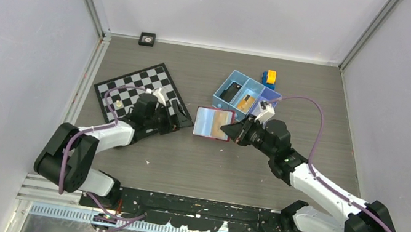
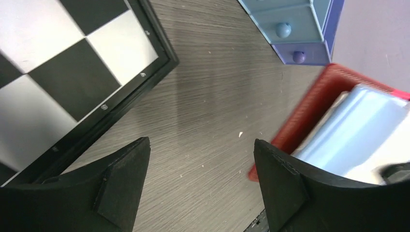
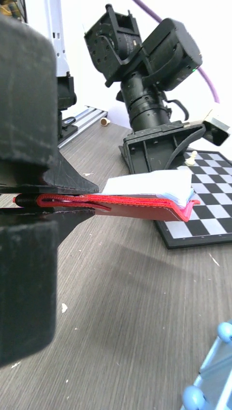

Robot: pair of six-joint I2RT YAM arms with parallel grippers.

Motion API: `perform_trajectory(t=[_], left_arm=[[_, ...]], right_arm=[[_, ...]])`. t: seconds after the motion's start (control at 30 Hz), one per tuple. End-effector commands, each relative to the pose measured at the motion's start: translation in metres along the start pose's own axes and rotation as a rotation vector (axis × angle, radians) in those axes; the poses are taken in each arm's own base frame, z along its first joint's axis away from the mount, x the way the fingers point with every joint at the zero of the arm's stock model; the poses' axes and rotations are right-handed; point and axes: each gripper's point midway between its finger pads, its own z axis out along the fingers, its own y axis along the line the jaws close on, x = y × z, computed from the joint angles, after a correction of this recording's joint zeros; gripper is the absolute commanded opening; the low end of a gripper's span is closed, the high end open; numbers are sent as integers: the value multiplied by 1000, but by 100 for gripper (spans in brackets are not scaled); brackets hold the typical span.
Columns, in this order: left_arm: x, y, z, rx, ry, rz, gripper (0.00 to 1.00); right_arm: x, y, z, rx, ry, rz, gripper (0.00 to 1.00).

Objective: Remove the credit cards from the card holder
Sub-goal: Pick up the card holder from the center of the board.

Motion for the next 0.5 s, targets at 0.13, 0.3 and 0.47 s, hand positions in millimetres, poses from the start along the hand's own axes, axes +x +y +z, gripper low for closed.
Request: perform_trajectory(t=[0.13, 0.3, 0.47], left_arm=[[-26, -31, -39, 153, -206, 50, 93], [-25, -74, -56, 398, -232, 114, 100], [-21, -76, -49, 421, -198, 102, 100]], right_arm=[[-29, 12, -7, -52, -110, 23, 0], [-25, 19, -3, -97, -84, 33, 0], [-25, 24, -5, -125, -78, 28, 0]])
